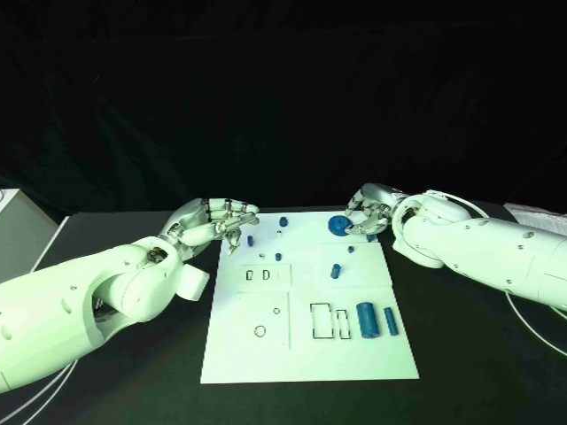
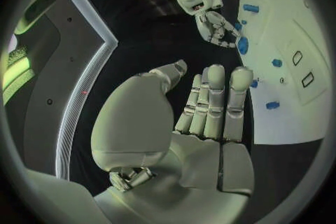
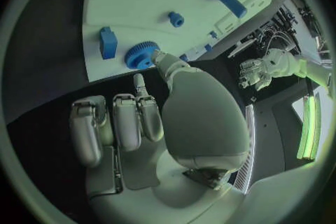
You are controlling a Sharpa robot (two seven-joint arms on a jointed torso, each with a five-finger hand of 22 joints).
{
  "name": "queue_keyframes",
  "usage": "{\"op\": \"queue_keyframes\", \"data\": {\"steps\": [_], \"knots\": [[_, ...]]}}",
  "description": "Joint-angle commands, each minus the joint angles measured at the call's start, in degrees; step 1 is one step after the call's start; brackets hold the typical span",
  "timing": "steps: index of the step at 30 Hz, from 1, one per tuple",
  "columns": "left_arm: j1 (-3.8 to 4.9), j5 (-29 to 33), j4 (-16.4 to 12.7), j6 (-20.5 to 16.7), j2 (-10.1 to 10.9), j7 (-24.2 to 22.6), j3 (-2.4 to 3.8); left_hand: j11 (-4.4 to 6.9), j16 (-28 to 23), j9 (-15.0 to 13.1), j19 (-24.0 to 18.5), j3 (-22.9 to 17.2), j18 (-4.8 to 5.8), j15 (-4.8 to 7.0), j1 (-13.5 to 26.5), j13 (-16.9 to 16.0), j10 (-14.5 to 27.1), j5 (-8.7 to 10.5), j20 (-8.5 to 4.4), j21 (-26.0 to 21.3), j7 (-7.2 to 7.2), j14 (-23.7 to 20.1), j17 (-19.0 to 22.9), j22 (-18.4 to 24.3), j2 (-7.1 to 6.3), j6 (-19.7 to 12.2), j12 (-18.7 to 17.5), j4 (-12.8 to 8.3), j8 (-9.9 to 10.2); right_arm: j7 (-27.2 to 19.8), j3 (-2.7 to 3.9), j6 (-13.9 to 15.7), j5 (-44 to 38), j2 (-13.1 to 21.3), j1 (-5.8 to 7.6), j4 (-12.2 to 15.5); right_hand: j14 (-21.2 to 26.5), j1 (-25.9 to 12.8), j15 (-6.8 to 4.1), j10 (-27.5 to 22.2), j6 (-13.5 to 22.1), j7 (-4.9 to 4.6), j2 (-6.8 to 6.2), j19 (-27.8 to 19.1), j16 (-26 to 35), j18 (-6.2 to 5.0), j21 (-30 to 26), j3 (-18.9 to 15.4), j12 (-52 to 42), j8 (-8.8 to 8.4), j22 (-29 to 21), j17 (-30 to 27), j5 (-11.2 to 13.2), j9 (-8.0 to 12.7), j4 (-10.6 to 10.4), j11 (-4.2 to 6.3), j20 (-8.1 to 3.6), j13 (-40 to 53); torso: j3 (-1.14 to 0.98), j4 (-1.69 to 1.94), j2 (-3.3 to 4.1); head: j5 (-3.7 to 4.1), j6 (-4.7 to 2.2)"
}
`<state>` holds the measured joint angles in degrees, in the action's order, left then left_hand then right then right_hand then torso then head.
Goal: Assemble the parts on the task board
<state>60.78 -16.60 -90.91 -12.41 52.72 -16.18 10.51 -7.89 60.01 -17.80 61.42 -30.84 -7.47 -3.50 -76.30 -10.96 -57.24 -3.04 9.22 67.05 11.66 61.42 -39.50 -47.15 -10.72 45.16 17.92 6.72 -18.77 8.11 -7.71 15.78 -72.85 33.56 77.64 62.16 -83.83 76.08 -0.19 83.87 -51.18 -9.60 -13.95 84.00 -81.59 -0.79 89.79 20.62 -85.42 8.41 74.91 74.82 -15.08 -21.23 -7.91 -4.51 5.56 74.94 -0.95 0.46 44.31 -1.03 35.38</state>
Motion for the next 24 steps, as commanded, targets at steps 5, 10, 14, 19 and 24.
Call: {"op": "queue_keyframes", "data": {"steps": [5, 10, 14, 19, 24], "knots": [[-0.04, 0.1, -0.2, 1.3, 0.0, -0.2, 0.04, -0.11, -0.3, -0.1, -0.4, -0.2, -1.17, -0.22, -0.2, 0.1, -0.1, 0.23, 0.01, -0.2, 0.49, 0.1, 0.1, 0.0, 0.01, -0.4, -0.2, -0.2, 0.0, 0.6, -0.04, -0.6, -1.8, -0.9, -0.32, -0.5, -2.8, -0.1, 0.44, 1.3, 0.6, -0.05, 0.52, 6.0, -0.2, 0.79, 0.2, -0.5, -0.4, 0.15, 15.1, 0.0, 0.6, 0.1, -0.2, -0.23, 0.58, 9.5, -0.06, -0.07, 0.0, -0.28, 0.26], [-0.05, 0.1, -0.3, 1.3, 0.0, -0.1, 0.04, -0.11, -0.3, -0.1, -0.4, -0.2, -1.17, -0.22, -0.2, 0.1, -0.1, 0.23, 0.01, -0.2, 0.49, 0.1, 0.1, 0.0, 0.01, -0.4, -0.2, -0.2, 0.0, 1.1, -0.04, 0.1, -1.9, -1.5, -0.39, -0.8, -2.8, -0.1, 0.46, 1.3, 0.7, -0.08, 0.57, 6.0, -0.1, 0.79, 0.2, -0.5, -0.4, 0.15, 15.1, -0.1, 0.7, 0.1, -0.3, -0.25, 0.6, 9.5, -0.09, -0.13, -0.02, -0.34, 0.38], [-0.05, 0.1, -0.3, 1.3, 0.0, -0.1, 0.04, -0.11, -0.3, -0.1, -0.4, -0.2, -1.17, -0.22, -0.2, 0.1, -0.1, 0.23, 0.01, -0.2, 0.49, 0.1, 0.1, 0.0, 0.01, -0.4, -0.2, -0.2, 0.0, 1.2, -0.04, 0.4, -1.9, -1.8, -0.4, -1.2, -2.8, -0.1, 0.47, 1.2, 0.7, -0.09, 0.66, 6.0, -0.1, 0.79, 0.2, -0.5, -0.4, 0.14, 15.1, -0.1, 0.8, 0.2, -0.3, -0.27, 0.61, 9.5, -0.05, -0.06, -0.02, -0.31, 0.49], [-0.05, 0.1, -0.3, 1.4, 0.0, -0.1, 0.04, -0.11, -0.3, -0.1, -0.4, -0.2, -1.17, -0.22, -0.2, 0.1, -0.1, 0.23, 0.01, -0.2, 0.49, 0.1, 0.1, 0.0, 0.01, -0.4, -0.2, -0.2, 0.0, 1.5, -0.05, 0.7, -1.9, -2.5, -0.46, -2.1, -2.7, -0.1, 0.5, 1.2, 0.8, -0.13, 0.86, 6.0, 0.0, 0.79, 0.2, -0.5, -0.3, 0.14, 15.1, -0.3, 0.8, 0.2, -0.5, -0.3, 0.64, 9.4, -0.1, 0.01, 0.04, -0.36, 0.56], [-0.05, 0.0, -0.2, 1.4, 0.0, 0.0, 0.04, -0.11, -0.3, -0.1, -0.4, -0.2, -1.17, -0.22, -0.2, 0.1, -0.1, 0.23, 0.01, -0.2, 0.49, 0.1, 0.1, 0.0, 0.01, -0.4, -0.2, -0.2, 0.0, 1.6, -0.05, 1.2, -1.9, -3.0, -0.54, -2.9, -2.7, -0.1, 0.52, 1.1, 0.9, -0.15, 0.95, 6.0, 0.1, 0.79, 0.2, -0.5, -0.3, 0.13, 15.1, -0.4, 0.8, 0.2, -0.5, -0.32, 0.65, 9.4, -0.1, 0.0, 0.01, -0.57, 0.73]]}}
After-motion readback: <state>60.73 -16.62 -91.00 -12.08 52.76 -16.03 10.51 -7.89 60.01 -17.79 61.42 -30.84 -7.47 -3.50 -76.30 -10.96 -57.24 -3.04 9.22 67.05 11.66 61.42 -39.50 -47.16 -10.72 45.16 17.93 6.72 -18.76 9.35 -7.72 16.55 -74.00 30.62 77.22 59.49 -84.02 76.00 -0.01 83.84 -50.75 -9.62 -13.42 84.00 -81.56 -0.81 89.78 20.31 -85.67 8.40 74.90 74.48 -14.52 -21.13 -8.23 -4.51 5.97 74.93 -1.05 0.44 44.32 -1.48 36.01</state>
